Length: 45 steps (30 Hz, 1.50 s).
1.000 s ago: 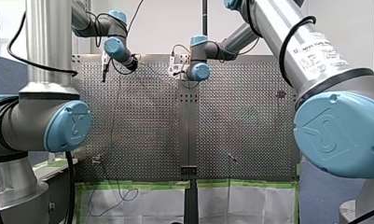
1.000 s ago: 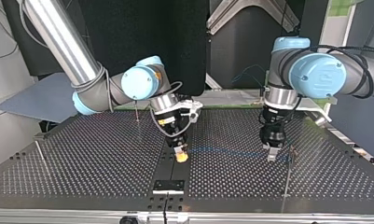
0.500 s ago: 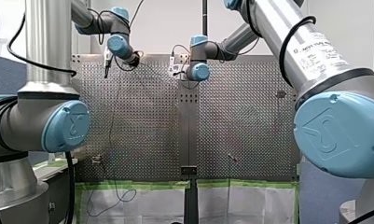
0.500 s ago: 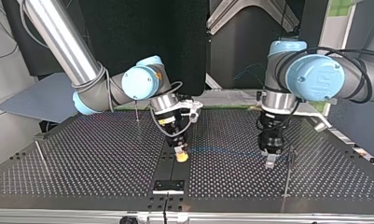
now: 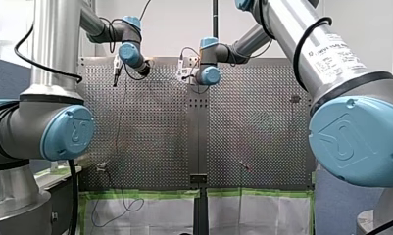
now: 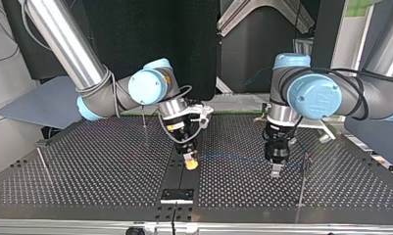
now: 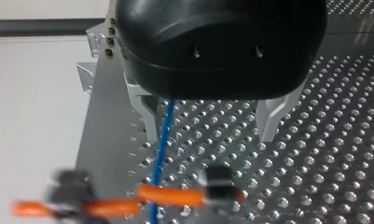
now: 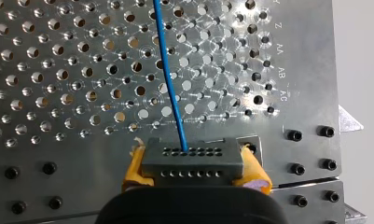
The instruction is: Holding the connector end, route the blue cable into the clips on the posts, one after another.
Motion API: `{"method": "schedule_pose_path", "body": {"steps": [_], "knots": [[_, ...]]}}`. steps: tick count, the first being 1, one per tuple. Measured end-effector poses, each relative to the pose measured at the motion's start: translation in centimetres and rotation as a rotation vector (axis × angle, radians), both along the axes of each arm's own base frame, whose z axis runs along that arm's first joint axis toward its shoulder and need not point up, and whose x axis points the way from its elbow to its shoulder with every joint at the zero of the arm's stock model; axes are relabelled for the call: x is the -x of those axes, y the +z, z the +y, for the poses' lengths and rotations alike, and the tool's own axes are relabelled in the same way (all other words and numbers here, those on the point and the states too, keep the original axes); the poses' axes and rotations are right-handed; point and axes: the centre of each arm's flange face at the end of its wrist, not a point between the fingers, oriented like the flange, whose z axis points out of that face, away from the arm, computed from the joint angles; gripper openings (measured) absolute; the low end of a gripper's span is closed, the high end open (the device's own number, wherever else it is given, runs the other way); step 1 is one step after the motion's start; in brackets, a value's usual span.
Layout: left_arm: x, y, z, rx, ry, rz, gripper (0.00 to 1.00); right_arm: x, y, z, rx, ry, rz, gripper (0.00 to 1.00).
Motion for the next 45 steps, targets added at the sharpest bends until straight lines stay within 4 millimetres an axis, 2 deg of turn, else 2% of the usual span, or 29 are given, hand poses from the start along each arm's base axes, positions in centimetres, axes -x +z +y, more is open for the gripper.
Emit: {"method": "schedule_pose_path", "body": {"steps": [9, 19, 20, 24, 26, 27, 28, 29, 30, 31, 32, 33, 34, 45], "knots": [[-0.8, 1.2, -0.3, 0.007, 0.01, -0.037, 1.0, 0.0, 0.0, -0.1, 0.0, -0.001, -0.001, 0.0], [-0.6, 1.3, -0.7, 0.007, 0.011, -0.04, 1.0, 0.1, -0.1, -0.1, -0.001, -0.002, 0.001, 0.0], [-0.6, 1.3, -0.7, 0.007, 0.011, -0.04, 0.93, 0.1, -0.1, -0.1, -0.001, -0.002, 0.001, 0.0], [-0.6, 1.3, -0.5, 0.002, 0.027, -0.04, 0.85, 0.1, -0.1, -0.1, -0.002, -0.002, 0.003, 0.0], [-0.6, 1.3, -0.5, -0.002, 0.035, -0.041, 0.64, 0.1, -0.1, -0.1, -0.002, -0.002, 0.003, 0.0], [-0.6, 1.3, -0.4, -0.004, 0.04, -0.041, 0.64, 0.1, -0.1, -0.1, -0.002, -0.001, 0.003, 0.0], [-0.6, 1.3, -0.4, -0.004, 0.044, -0.041, 0.55, 0.1, -0.1, -0.1, -0.002, -0.001, 0.003, 0.0], [-0.6, 1.3, -0.3, -0.005, 0.049, -0.042, 0.37, 0.1, -0.1, -0.1, -0.002, -0.001, 0.003, 0.0], [-0.6, 1.4, -0.3, -0.004, 0.057, -0.043, 0.37, 0.1, -0.1, -0.1, -0.002, -0.001, 0.003, 0.0], [-0.6, 1.4, -0.2, -0.004, 0.064, -0.044, 0.18, 0.1, -0.2, -0.1, -0.002, -0.001, 0.004, 0.0], [-0.6, 1.4, -0.2, -0.004, 0.07, -0.045, 0.07, 0.0, -0.2, -0.1, -0.002, -0.001, 0.004, 0.0], [-0.6, 1.4, -0.1, -0.003, 0.076, -0.046, 0.07, 0.0, -0.2, -0.1, -0.003, -0.001, 0.004, 0.0], [-0.6, 1.4, -0.1, -0.003, 0.079, -0.047, 0.0, 0.0, -0.2, -0.1, -0.003, -0.001, 0.004, 0.0], [-0.6, 1.4, -0.2, 0.012, 0.077, -0.05, 0.0, 0.0, -0.2, -0.1, -0.003, 0.0, 0.005, 0.0]]}}
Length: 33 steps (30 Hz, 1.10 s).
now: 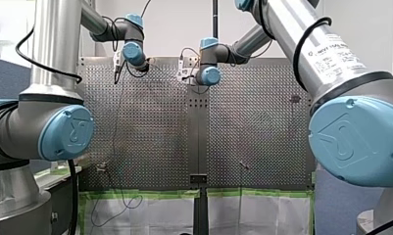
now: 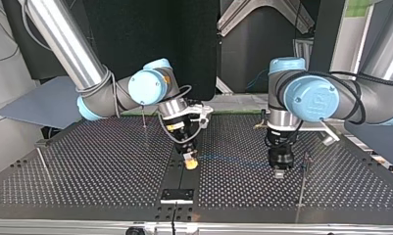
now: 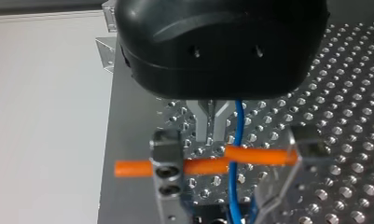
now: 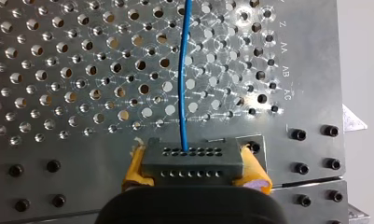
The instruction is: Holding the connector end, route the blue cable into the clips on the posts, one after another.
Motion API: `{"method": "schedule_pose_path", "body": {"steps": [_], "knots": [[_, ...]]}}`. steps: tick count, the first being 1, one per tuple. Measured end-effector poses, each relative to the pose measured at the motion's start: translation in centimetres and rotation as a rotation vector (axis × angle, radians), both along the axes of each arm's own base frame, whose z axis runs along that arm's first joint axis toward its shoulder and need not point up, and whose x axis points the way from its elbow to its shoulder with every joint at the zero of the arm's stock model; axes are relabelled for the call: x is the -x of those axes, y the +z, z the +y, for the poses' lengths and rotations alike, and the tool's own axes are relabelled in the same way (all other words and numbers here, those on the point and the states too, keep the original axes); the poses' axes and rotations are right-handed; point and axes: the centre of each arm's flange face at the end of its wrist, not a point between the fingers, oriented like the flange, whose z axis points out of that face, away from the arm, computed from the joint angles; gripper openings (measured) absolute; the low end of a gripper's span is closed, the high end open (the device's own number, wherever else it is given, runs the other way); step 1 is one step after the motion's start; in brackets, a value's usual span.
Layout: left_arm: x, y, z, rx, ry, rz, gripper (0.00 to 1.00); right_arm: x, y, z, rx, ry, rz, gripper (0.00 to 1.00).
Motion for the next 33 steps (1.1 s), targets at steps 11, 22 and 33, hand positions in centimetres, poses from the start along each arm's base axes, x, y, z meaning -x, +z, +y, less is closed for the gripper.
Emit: {"method": "schedule_pose_path", "body": {"steps": [11, 22, 33], "knots": [[-0.02, 0.03, 0.01, 0.003, 0.001, -0.002, 0.34, 0.06, -0.15, 0.04, -0.006, 0.0, 0.005, 0.0], [0.23, 0.26, 0.12, 0.005, 0.026, -0.006, 0.5, 0.07, -0.18, 0.03, -0.006, -0.001, 0.006, 0.0], [0.61, 0.47, -0.51, 0.001, 0.011, -0.008, 0.18, 0.09, -0.2, 0.0, -0.007, -0.002, 0.006, 0.0]]}}
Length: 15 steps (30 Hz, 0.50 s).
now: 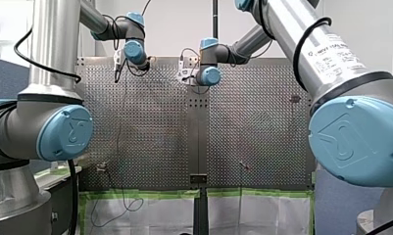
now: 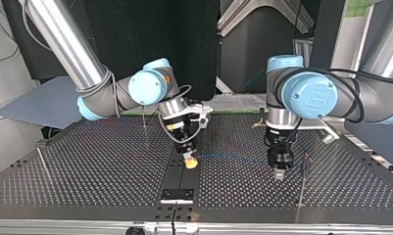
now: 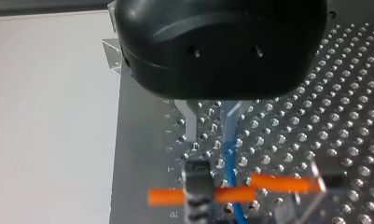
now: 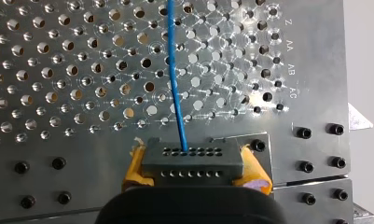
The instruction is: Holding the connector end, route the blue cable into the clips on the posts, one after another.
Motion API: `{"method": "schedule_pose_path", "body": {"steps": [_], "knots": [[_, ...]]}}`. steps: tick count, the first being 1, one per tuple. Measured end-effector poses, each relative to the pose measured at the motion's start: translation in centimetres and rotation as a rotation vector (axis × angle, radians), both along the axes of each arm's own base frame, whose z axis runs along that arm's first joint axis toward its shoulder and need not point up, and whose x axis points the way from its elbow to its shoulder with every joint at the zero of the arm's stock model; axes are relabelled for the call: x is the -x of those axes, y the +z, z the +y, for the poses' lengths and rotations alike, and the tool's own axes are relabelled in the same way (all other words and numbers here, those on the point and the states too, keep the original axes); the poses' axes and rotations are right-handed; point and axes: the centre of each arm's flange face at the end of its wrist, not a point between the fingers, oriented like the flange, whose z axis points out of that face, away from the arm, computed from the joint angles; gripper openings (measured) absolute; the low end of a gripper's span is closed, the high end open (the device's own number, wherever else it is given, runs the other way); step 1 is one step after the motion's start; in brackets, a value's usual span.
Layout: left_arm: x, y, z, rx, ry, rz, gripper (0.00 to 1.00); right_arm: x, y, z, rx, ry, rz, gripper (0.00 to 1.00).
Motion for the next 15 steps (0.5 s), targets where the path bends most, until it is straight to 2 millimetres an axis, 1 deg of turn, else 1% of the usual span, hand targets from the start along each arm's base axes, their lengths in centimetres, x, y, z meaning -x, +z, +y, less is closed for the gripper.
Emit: {"method": "schedule_pose_path", "body": {"steps": [2, 15], "knots": [[0.03, -0.01, -0.1, 0.0, -0.004, 0.0, 0.0, 0.0, 0.0, 0.0, 0.0, 0.0, 0.0, 0.0], [0.12, -0.01, -0.58, 0.001, -0.032, 0.0, 0.0, -0.01, 0.0, 0.01, 0.0, 0.0, 0.0, 0.0]]}}
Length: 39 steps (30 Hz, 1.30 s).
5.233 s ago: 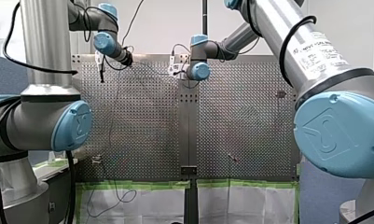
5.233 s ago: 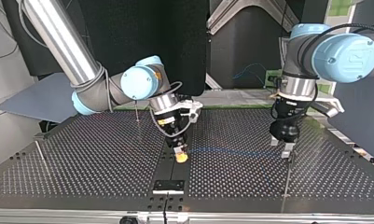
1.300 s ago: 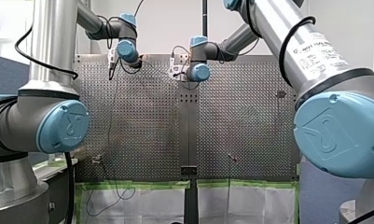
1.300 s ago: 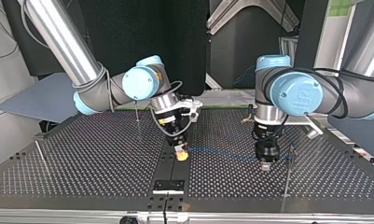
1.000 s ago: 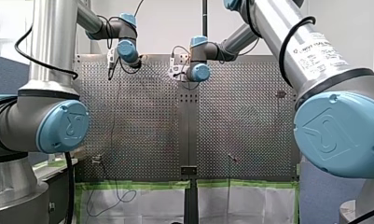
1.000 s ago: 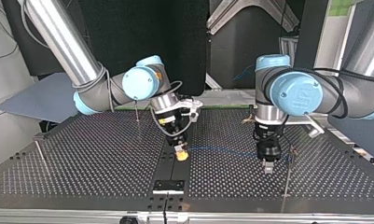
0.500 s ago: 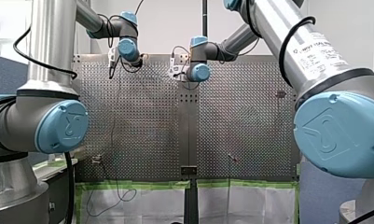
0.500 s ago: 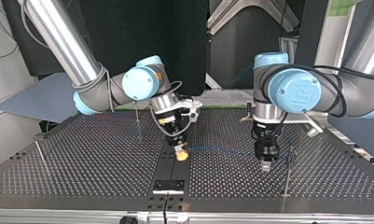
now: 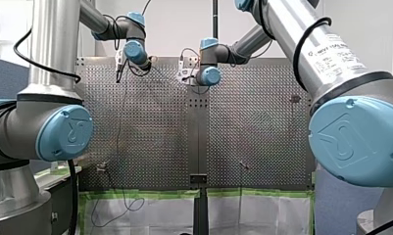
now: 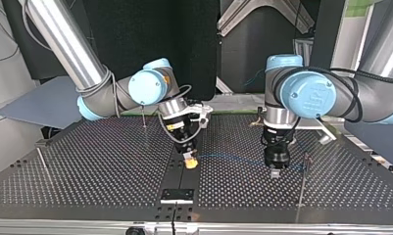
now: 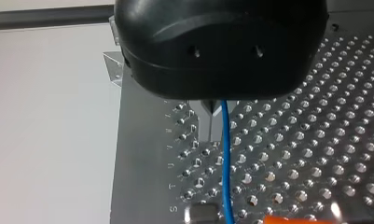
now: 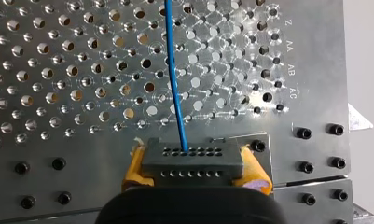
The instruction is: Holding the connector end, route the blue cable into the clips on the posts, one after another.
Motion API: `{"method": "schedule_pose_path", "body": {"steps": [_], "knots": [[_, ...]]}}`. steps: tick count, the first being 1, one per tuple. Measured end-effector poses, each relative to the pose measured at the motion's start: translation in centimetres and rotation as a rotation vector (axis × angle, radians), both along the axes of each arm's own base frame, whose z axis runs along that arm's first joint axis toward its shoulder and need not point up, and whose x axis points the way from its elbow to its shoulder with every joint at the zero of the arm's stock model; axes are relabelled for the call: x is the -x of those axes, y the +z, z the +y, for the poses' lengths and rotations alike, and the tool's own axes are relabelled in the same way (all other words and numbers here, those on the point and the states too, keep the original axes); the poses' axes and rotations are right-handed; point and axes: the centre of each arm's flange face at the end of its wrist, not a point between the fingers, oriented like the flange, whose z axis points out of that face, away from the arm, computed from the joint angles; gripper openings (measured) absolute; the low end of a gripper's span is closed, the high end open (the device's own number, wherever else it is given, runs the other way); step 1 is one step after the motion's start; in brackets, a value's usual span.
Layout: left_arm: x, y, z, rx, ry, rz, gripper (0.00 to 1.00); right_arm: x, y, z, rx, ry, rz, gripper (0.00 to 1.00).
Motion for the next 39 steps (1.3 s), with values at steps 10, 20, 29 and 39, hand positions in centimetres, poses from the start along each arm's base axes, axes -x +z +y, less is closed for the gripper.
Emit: {"method": "schedule_pose_path", "body": {"steps": [10, 20, 29, 39], "knots": [[0.0, 0.0, -0.1, 0.001, -0.005, 0.0, 0.0, 0.0, 0.0, 0.0, 0.0, 0.001, 0.001, 0.0], [-0.2, -0.9, -1.0, 0.004, -0.02, 0.014, 0.0, 0.4, -1.2, 0.0, -0.019, -0.006, 0.016, 0.0], [-0.9, -4.2, -3.1, -0.004, -0.054, 0.08, 0.0, 0.9, -2.3, 0.0, -0.035, -0.009, 0.032, 0.0], [-0.5, -6.4, -5.3, 0.024, -0.084, 0.137, 0.0, 1.3, -4.1, 0.4, -0.061, -0.013, 0.056, 0.0]]}}
